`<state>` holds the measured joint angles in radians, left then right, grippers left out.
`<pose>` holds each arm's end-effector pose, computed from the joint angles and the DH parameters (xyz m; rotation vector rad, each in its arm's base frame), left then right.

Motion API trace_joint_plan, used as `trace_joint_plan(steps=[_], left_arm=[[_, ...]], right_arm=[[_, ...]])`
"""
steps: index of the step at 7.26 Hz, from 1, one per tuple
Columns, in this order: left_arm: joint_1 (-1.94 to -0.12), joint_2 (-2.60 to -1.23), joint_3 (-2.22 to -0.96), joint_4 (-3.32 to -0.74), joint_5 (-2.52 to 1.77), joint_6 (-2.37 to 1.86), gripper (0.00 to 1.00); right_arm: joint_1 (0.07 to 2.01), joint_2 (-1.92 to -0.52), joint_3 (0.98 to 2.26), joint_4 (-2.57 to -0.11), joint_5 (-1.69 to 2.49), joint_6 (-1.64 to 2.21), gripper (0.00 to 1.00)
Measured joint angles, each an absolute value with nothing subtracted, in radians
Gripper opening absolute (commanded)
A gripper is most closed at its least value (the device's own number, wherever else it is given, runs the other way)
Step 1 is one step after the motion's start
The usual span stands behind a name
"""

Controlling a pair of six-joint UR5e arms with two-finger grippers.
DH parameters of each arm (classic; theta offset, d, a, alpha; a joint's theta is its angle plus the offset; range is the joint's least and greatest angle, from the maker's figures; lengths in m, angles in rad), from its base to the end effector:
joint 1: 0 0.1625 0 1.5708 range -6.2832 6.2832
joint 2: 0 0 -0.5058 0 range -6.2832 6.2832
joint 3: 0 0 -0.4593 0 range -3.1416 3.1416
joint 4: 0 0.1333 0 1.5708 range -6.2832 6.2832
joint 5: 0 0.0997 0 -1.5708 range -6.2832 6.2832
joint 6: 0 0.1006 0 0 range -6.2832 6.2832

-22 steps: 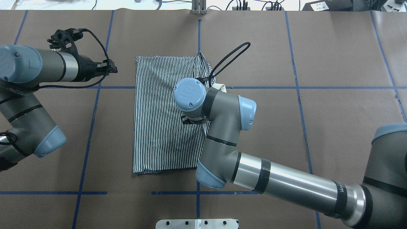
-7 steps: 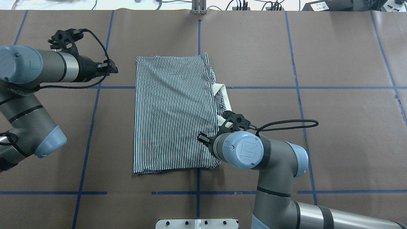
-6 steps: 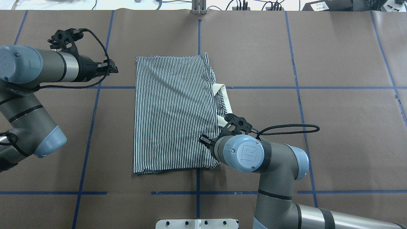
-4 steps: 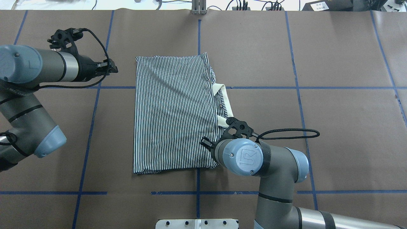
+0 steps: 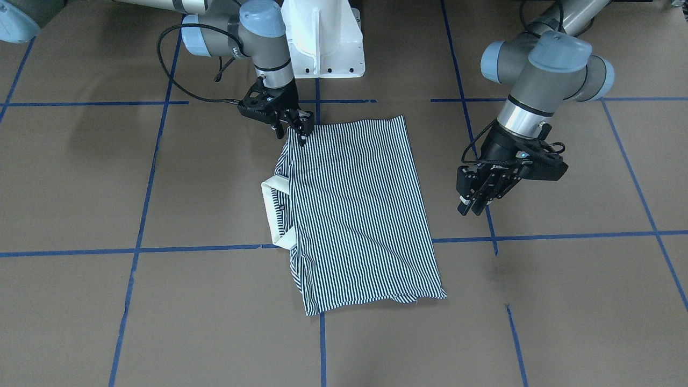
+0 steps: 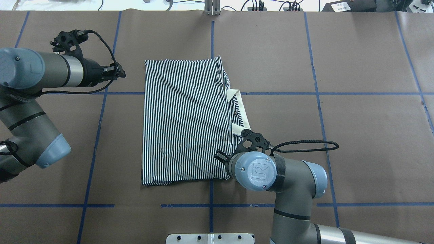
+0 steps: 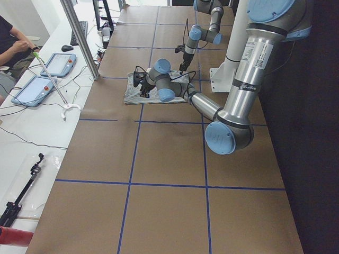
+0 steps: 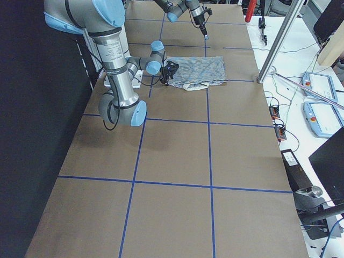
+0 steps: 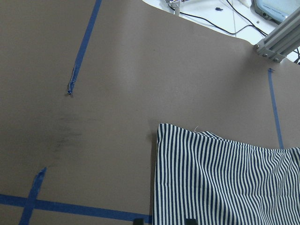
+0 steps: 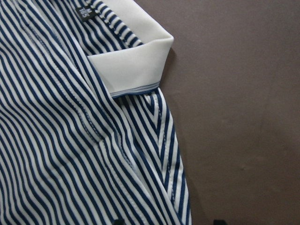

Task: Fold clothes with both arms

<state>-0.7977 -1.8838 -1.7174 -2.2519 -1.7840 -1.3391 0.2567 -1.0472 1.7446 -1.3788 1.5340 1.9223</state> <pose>0.4075 -0.5780 0.3904 0.3968 1.0891 -0.3802 -0.6866 -0.3219 0.2914 -0.0080 -0.9038 0.5834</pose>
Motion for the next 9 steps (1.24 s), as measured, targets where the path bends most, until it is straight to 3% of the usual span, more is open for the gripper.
trace_joint_plan(steps=[1,2,9], left_arm=[[-0.798,-1.884,-1.718,-2.252,-1.784,-1.339,0.41],[-0.798,-1.884,-1.718,-2.252,-1.784,-1.339,0.41],[-0.798,-1.878,-1.722,-2.252,-1.784,-1.339,0.42]], right_arm=[[0.252,-1.047,1.742,-1.379,1.534,1.923,0.1],[0.25,-1.046,1.741,-1.379,1.534,1.923,0.0],[0.244,-1.044,1.747,-1.38,1.545,1.897,0.0]])
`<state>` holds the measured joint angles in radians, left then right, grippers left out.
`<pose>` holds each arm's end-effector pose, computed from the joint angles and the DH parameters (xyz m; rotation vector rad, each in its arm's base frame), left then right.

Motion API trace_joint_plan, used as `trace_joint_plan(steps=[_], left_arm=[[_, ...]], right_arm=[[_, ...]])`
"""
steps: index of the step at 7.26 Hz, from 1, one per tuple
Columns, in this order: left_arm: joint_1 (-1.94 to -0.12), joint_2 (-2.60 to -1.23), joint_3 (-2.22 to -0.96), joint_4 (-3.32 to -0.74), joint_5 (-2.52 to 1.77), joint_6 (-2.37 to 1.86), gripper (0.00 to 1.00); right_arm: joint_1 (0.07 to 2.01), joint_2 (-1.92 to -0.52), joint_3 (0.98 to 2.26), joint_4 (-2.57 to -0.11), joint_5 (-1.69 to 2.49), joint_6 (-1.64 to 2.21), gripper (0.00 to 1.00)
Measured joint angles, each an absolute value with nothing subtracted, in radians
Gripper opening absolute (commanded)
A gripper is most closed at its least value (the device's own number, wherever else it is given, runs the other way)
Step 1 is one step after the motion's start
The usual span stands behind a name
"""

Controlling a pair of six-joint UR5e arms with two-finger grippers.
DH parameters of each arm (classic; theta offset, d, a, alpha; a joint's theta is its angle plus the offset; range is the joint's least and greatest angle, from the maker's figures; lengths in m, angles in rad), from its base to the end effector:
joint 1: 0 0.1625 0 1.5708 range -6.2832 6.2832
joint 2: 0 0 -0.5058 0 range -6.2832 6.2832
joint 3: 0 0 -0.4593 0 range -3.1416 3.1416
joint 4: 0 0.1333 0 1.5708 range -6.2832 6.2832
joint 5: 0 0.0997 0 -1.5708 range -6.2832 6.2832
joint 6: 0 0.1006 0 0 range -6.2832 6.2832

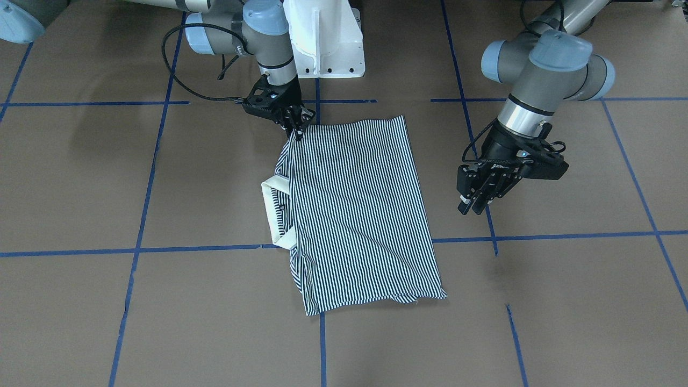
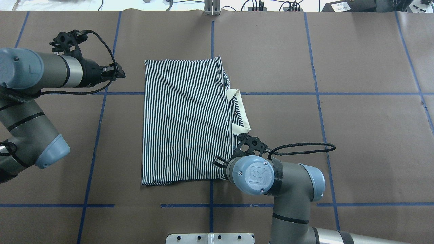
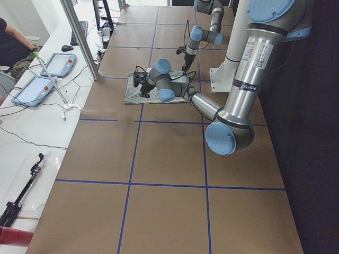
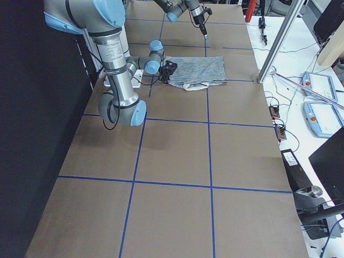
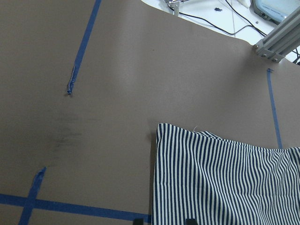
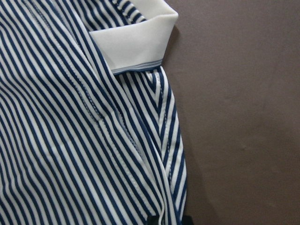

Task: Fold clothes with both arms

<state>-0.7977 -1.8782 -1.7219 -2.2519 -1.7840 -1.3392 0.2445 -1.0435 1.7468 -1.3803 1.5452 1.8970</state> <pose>0.4058 -0.5763 0.3918 0.3962 1.0882 -0.3805 -0.6906 -0.3123 0.2878 -0.0128 -0.9060 0.5432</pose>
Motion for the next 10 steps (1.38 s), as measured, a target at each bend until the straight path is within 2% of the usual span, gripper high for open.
trace_joint_plan(steps=[4,6,8,10], left_arm=[[-0.797,-1.876,-1.732,-2.252,-1.785,-1.347,0.42],[-0.78,-1.867,-1.788,-2.221,-1.783,-1.413,0.44],[-0.692,-1.853,-1.884,-2.154,-1.759,-1.547,0.47],[-0.508,-1.802,-1.962,-2.124,-1.653,-1.726,0.5]], right_arm=[[0.247,-1.049,1.768,-1.383,1.546,1.893,0.0],[0.244,-1.062,1.816,-1.414,1.541,1.891,0.0],[0.219,-1.086,1.866,-1.431,1.534,1.897,0.0],[0.195,-1.12,1.918,-1.434,1.523,1.902,0.0]])
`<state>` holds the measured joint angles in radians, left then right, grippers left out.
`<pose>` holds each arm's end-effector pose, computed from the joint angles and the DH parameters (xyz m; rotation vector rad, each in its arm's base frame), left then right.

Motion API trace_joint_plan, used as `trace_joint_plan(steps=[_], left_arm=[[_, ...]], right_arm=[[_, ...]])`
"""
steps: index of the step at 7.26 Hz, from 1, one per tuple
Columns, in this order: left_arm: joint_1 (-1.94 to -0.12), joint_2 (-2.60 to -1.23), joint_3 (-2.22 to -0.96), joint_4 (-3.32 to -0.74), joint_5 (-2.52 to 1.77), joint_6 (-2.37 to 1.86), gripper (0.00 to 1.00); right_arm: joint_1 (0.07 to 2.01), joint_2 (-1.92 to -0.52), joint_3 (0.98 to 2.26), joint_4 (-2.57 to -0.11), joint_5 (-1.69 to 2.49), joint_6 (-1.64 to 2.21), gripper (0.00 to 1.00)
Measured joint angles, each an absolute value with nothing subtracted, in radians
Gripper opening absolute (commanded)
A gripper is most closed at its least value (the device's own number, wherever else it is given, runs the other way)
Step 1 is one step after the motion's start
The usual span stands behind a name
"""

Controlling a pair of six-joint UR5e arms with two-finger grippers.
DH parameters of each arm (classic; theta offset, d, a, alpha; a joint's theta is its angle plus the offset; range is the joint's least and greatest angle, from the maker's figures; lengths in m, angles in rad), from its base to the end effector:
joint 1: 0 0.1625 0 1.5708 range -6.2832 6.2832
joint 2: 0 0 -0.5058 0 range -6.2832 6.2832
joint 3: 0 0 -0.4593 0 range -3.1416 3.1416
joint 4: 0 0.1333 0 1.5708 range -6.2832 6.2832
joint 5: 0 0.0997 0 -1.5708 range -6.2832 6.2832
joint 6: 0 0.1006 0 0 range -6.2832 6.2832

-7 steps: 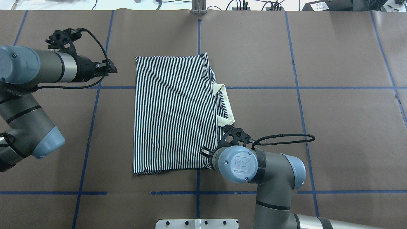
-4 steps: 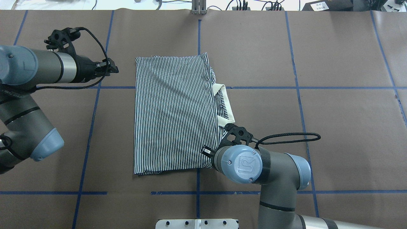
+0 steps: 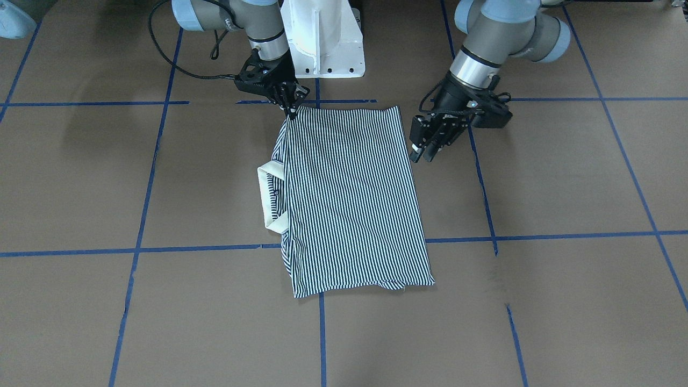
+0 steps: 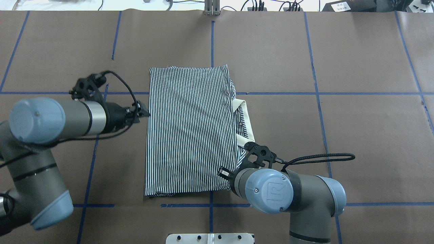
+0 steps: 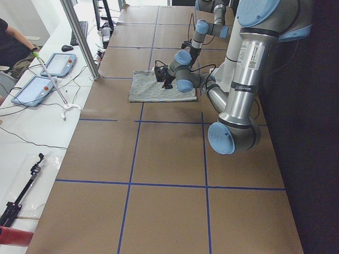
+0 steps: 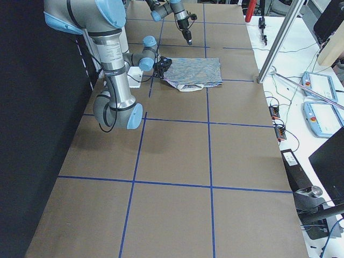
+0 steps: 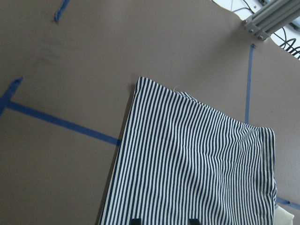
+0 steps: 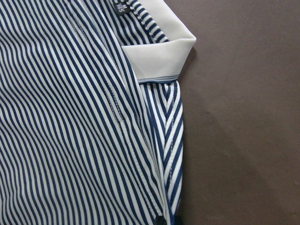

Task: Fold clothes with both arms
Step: 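Move the left gripper to the shirt corner nearest the robot while the right gripper holds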

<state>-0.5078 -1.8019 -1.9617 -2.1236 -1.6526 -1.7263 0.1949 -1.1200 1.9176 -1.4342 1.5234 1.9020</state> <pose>0.4810 -0.4108 0.3339 0.1366 1.1849 -0.5361 -0.6416 -0.2674 0.2686 -0.0200 -0.9460 0.5089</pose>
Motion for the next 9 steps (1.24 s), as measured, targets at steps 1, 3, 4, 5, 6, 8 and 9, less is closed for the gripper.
trace_joint_plan(steps=[1,3,4,5,6,8,9], left_arm=[[-0.412,-1.775,-1.987,-2.1,-1.595,-1.809,0.51],[-0.273,-1.755,-2.024,-2.003,-1.545,-1.933,0.51],[-0.221,-1.753,-2.031,-1.968,-1.532,-1.978,0.51],[-0.192,-1.751,-2.033,-1.944,-1.522,-1.999,0.51],[-0.179,-1.751,-2.034,-1.918,-1.518,-2.01,0.51],[-0.162,-1.751,-2.032,-1.884,-1.516,-2.019,0.51],[-0.157,-1.75,-2.03,-1.879,-1.516,-2.02,0.5]], right_arm=[[0.191,-1.13,1.931,-1.435,1.522,1.902,0.0],[0.188,-1.136,1.938,-1.436,1.522,1.901,0.0],[0.188,-1.136,1.938,-1.436,1.523,1.901,0.0],[0.187,-1.137,1.939,-1.436,1.523,1.901,0.0],[0.186,-1.137,1.939,-1.436,1.523,1.901,0.0],[0.186,-1.137,1.939,-1.436,1.523,1.9,0.0],[0.186,-1.137,1.939,-1.436,1.523,1.9,0.0]])
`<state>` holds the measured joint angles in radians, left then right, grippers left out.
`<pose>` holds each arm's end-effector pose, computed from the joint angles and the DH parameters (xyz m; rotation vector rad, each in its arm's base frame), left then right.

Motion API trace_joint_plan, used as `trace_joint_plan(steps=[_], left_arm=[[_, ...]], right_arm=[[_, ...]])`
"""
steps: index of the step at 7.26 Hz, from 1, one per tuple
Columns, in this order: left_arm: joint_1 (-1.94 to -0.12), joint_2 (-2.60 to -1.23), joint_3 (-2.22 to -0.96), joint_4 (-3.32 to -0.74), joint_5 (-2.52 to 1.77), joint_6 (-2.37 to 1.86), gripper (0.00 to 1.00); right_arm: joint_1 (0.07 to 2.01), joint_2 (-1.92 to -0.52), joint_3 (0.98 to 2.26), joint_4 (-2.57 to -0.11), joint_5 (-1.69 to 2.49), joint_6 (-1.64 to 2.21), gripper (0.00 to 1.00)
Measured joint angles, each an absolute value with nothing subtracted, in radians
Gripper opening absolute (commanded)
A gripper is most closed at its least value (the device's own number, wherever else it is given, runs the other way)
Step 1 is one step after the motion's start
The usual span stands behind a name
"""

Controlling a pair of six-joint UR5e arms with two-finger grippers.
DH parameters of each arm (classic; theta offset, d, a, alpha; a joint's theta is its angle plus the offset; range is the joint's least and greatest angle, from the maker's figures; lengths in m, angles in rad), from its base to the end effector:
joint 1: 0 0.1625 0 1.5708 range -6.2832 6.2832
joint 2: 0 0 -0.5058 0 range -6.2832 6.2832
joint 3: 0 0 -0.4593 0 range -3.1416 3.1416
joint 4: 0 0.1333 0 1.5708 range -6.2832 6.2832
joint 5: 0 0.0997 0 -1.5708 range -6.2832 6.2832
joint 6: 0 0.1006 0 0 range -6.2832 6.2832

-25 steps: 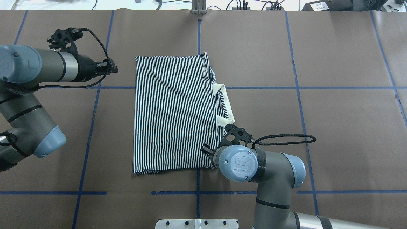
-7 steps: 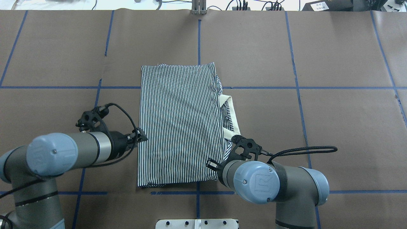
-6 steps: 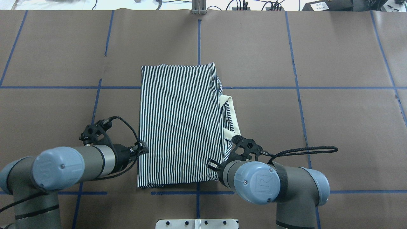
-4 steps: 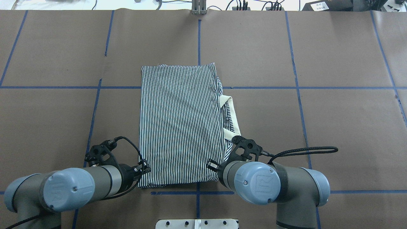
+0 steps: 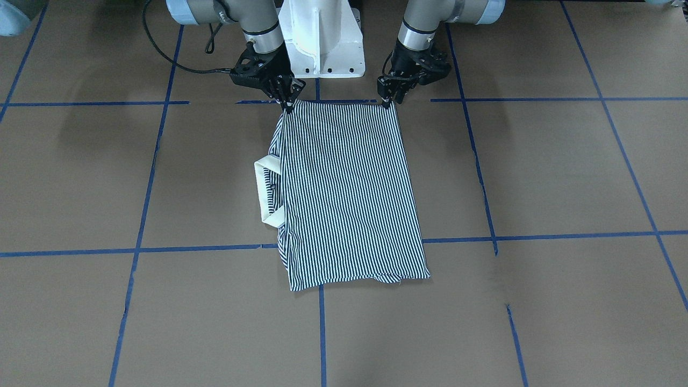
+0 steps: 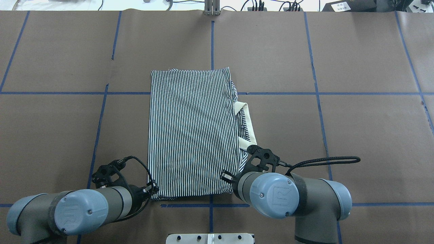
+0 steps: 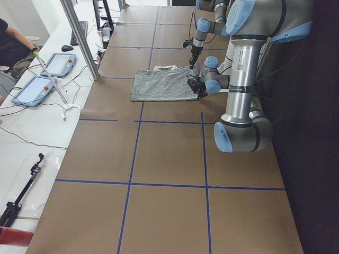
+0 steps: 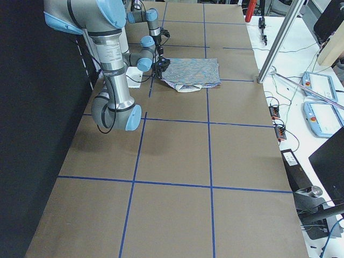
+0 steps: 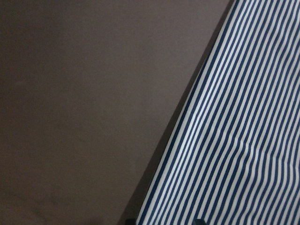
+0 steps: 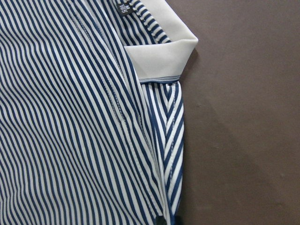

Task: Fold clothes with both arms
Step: 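Move the left gripper to the shirt corner nearest the robot while the right gripper holds, then grasp the near edge of the shirt with both grippers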

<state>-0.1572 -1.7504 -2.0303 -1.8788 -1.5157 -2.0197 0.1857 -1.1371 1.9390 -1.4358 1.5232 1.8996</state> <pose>0.5696 -0.2309 0.3639 -0.0886 0.9592 -0.5855 -0.6349 -0.2598 0.2706 -0.0233 -0.9482 0.4982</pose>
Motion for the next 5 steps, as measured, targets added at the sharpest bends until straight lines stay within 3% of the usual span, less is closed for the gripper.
trace_joint_plan(steps=[2,5], left_arm=[[-0.146,-1.749,-2.028,-1.876,-1.516,-2.02,0.43],[-0.134,-1.748,-2.025,-1.869,-1.516,-2.02,0.42]], right_arm=[[0.186,-1.136,1.939,-1.436,1.523,1.898,0.0],[0.187,-1.135,1.939,-1.435,1.523,1.896,0.0]])
